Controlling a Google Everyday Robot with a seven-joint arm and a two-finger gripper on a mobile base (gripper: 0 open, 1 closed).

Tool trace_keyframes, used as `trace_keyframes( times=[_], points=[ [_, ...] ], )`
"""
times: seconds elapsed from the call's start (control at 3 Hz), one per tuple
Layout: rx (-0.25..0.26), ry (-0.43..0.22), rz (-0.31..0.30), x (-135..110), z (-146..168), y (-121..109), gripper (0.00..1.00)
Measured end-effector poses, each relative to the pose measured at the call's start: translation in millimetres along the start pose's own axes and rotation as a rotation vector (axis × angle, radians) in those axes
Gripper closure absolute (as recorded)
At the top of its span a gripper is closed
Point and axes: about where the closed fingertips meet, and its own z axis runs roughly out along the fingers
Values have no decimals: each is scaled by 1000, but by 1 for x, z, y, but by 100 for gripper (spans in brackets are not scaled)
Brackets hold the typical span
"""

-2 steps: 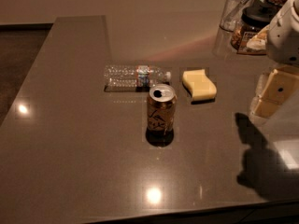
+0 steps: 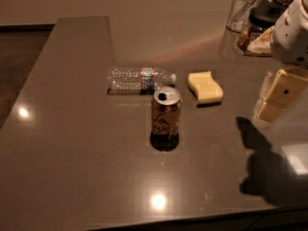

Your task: Pick orange can

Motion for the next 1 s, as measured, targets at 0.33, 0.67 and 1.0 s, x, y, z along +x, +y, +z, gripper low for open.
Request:
trace_keyframes(
  times=[0.33,0.67,1.0],
  points=[
    [-91,-183,-32,-45,7,18,0],
    [-95,-275,-58,-79,13,30,0],
    [-91,-322,-74,-112,30,38,0]
  ],
)
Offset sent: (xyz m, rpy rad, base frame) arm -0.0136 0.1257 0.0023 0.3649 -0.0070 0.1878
